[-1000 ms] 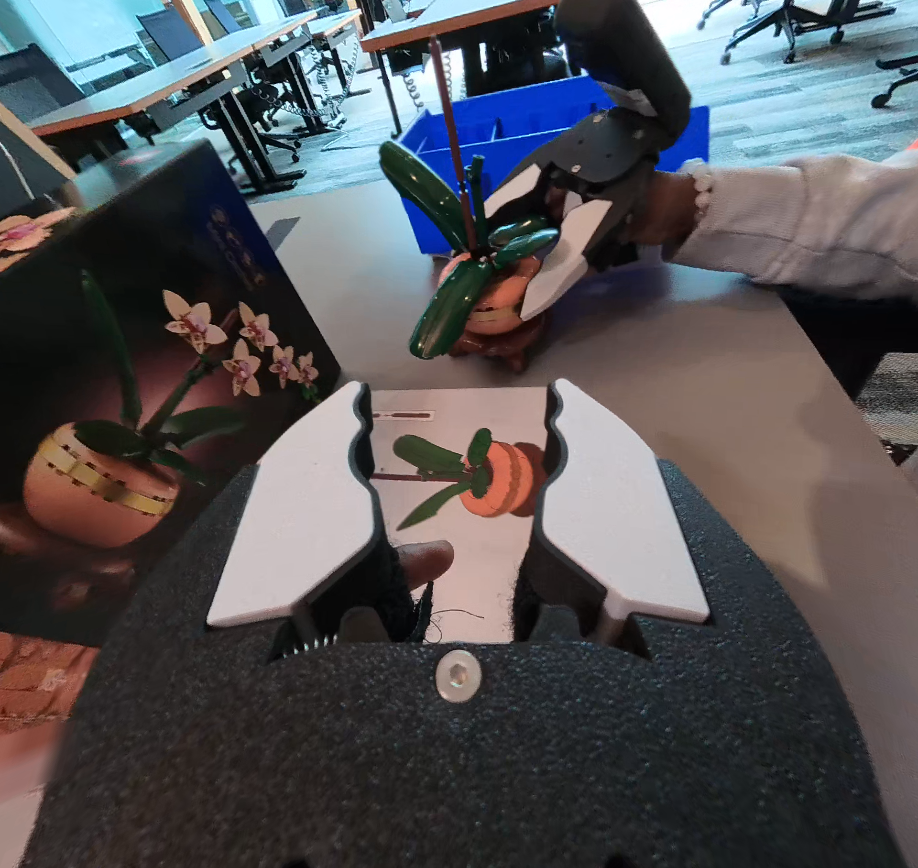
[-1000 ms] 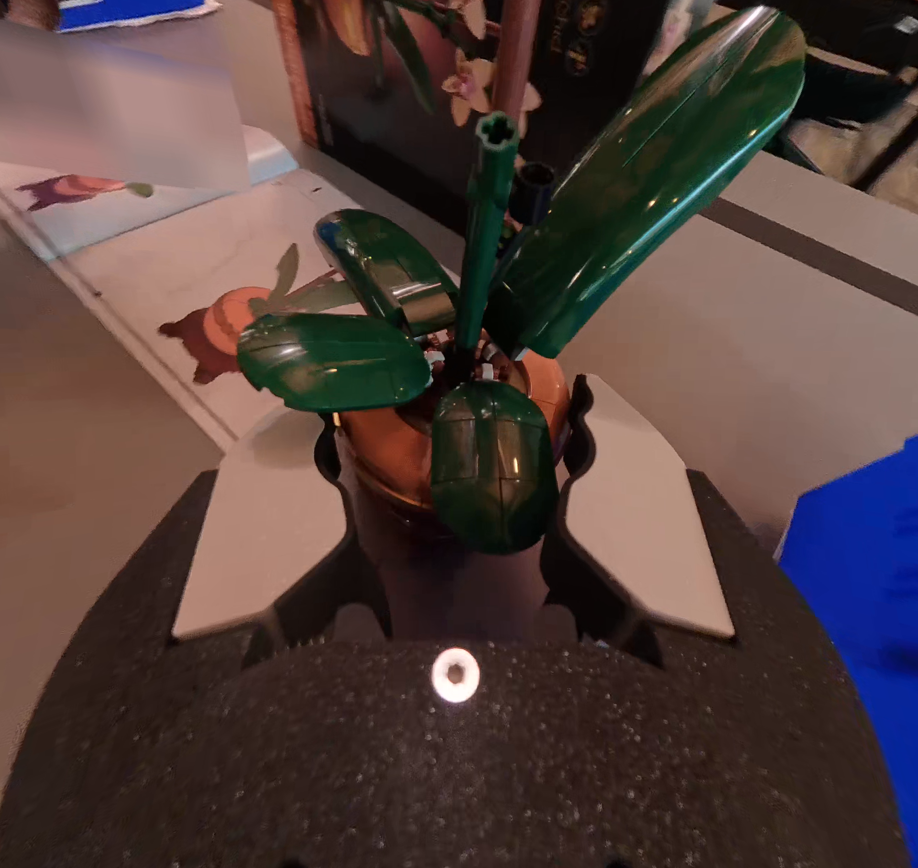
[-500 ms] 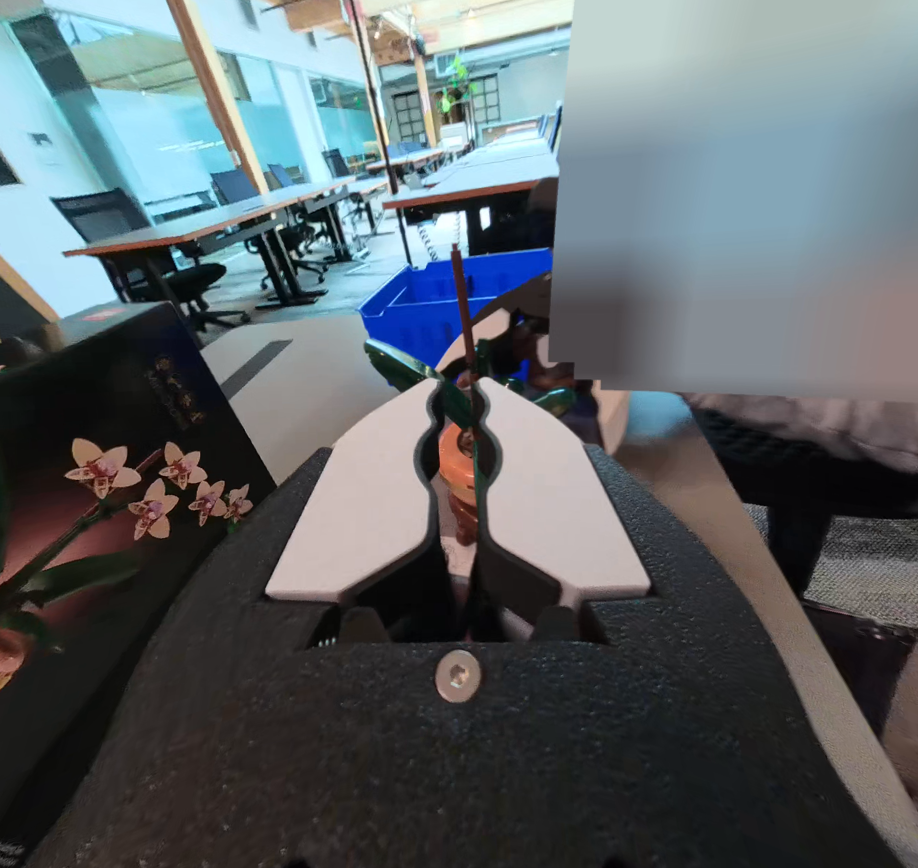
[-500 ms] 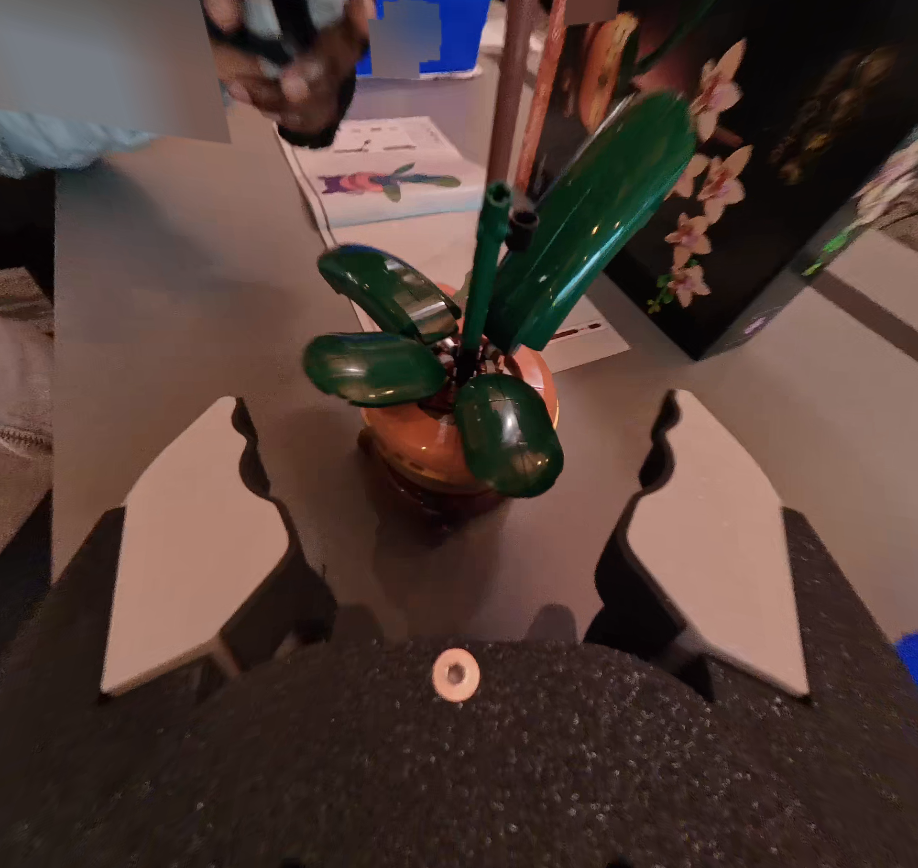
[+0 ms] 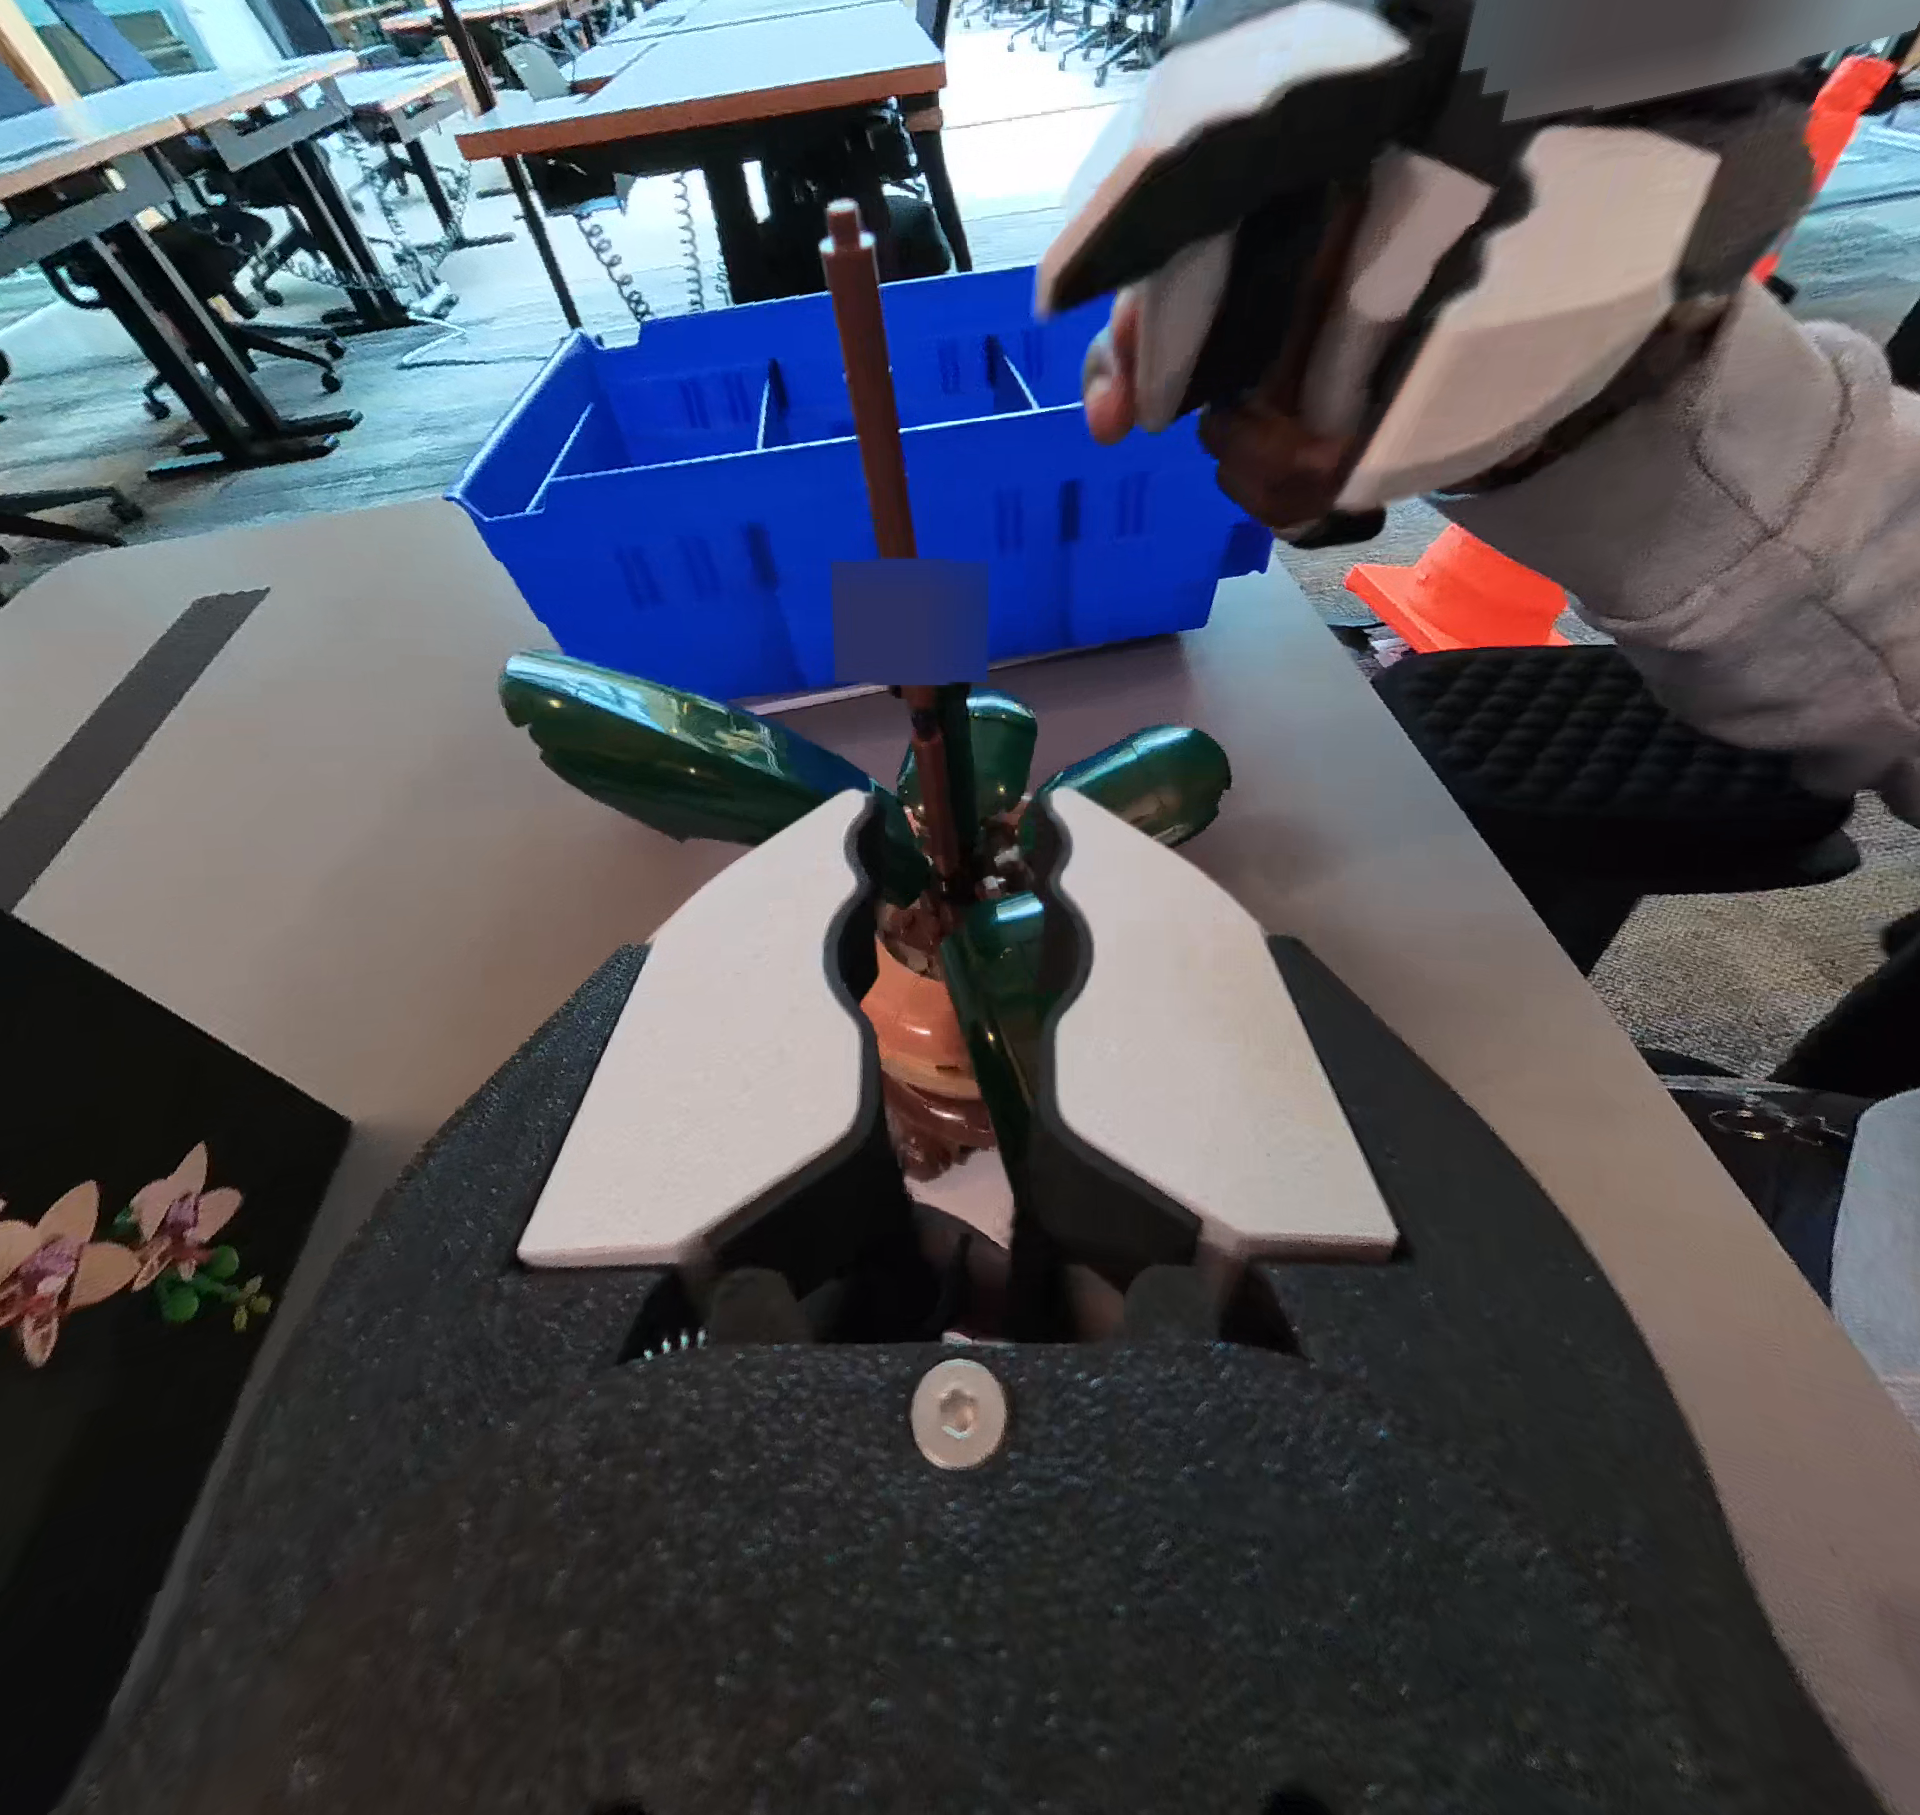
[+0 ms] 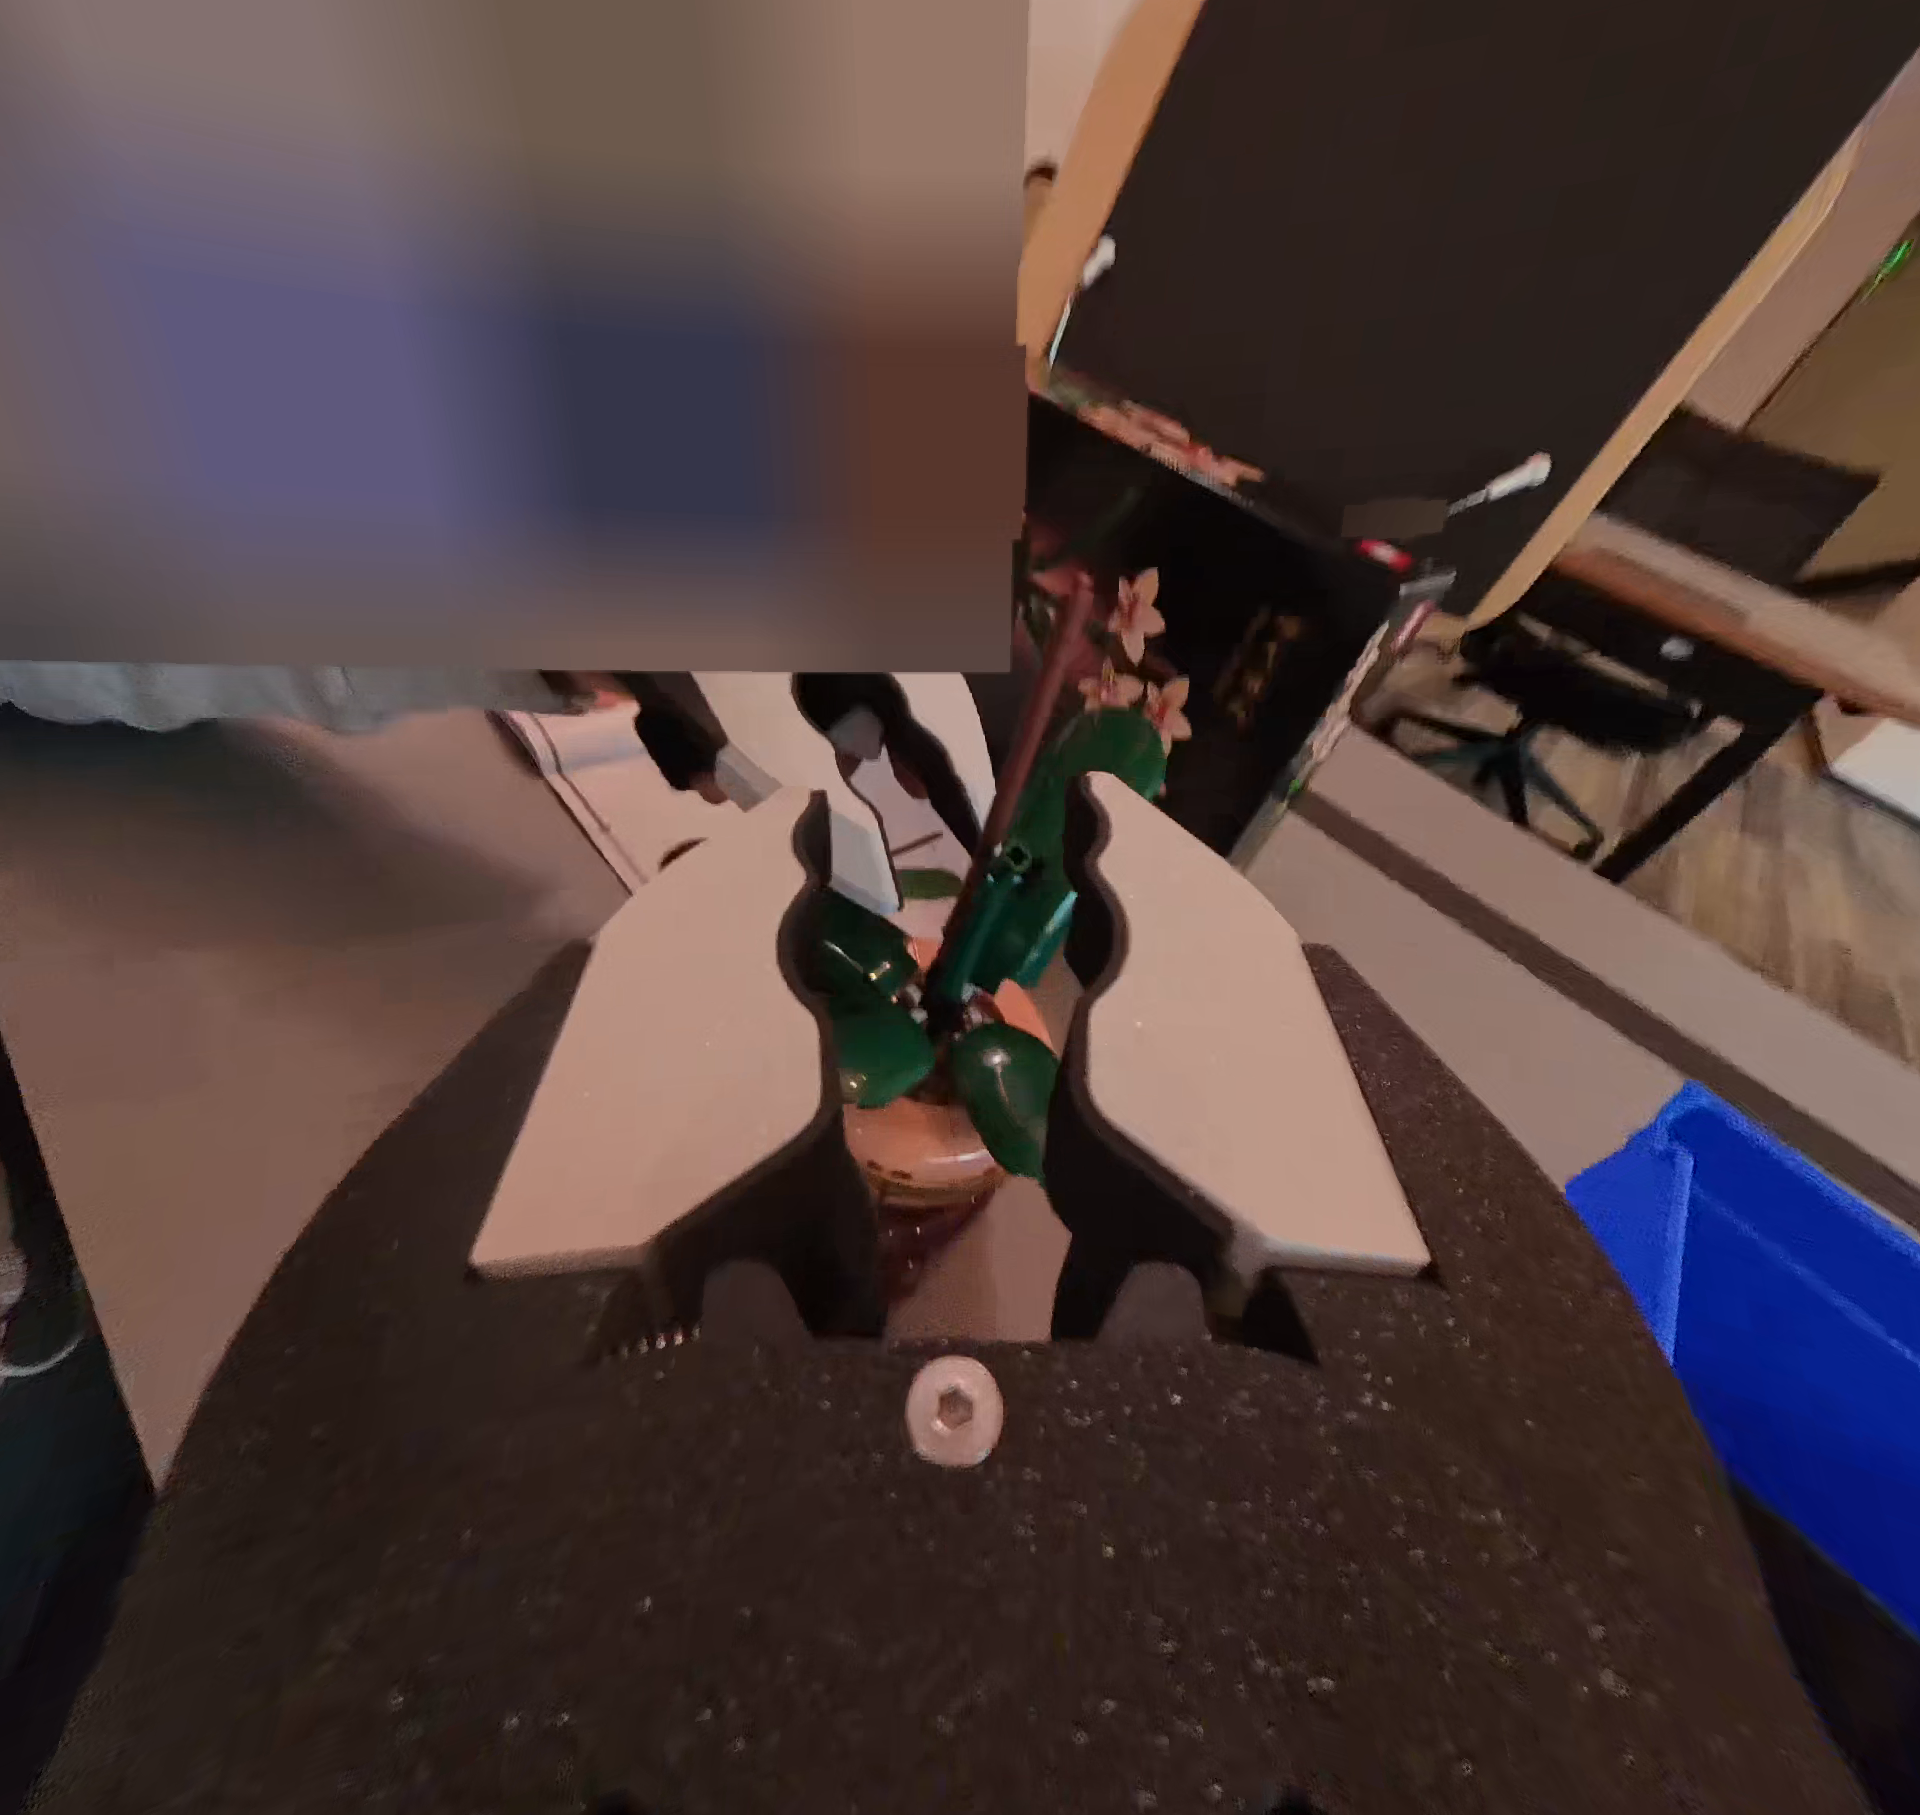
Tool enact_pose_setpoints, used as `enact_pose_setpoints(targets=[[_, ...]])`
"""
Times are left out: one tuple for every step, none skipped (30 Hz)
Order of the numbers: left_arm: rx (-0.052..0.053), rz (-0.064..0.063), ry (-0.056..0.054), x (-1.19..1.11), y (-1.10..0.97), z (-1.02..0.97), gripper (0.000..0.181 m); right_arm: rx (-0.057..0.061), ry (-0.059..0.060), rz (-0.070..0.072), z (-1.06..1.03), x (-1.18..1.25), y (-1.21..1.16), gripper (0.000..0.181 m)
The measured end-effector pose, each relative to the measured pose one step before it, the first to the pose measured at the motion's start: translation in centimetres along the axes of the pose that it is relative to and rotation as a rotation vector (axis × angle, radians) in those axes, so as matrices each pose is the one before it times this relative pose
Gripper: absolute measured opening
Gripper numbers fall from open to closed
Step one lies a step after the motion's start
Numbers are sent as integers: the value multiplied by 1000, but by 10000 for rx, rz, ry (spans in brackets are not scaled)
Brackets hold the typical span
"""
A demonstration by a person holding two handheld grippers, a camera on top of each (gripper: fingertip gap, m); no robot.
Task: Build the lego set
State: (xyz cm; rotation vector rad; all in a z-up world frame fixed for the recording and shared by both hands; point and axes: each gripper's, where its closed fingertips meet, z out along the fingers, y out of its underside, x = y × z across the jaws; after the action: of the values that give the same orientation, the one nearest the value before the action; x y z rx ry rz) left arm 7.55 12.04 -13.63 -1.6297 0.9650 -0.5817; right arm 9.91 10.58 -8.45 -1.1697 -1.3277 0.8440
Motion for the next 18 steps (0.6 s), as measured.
enact_pose_setpoints(targets=[[99,170,-58,-114,-73,162,26,-200,54,118,272,426,319,37],[109,163,9,-12,-75,128,24,-12,33,166,221,356,-27,30],[64,111,19,4,-11,134,22,51,-215,141,212,4,-196,21],[17,63,3,-31,75,117,20,50,-264,167,257,-89,-222,15],[-1,12,39,16,120,124,19,-30,-163,171,325,72,-93,15],[26,-59,63,8,85,116,18,-147,-168,99,349,58,104,16],[94,-91,79,15,-22,91,16,-276,-172,100,378,69,311,21],[117,-54,85,21,-69,70,16,-296,-68,101,326,214,314,26],[94,-1,39,-44,-63,48,16,-201,-188,66,260,12,201,26],[59,2,3,-103,-11,44,13,-157,-204,161,244,-17,129,29],[42,-47,18,-91,26,38,11,-107,-135,184,228,116,42,29],[56,-120,39,-87,23,62,6,-26,-121,178,184,94,-82,25],[66,-200,90,-37,5,63,5,6,-91,168,163,94,-164,21],[48,-240,116,-16,-4,39,4,-29,15,113,133,179,-138,16],[26,-193,76,-45,4,18,4,-82,30,25,106,150,-72,11],[26,-125,54,-30,9,-2,4,-121,68,-60,96,138,7,9],[29,-94,66,15,17,-29,4,-148,105,-105,114,144,94,8],[25,-75,47,-4,8,-22,4,-175,131,-98,128,147,175,5]])
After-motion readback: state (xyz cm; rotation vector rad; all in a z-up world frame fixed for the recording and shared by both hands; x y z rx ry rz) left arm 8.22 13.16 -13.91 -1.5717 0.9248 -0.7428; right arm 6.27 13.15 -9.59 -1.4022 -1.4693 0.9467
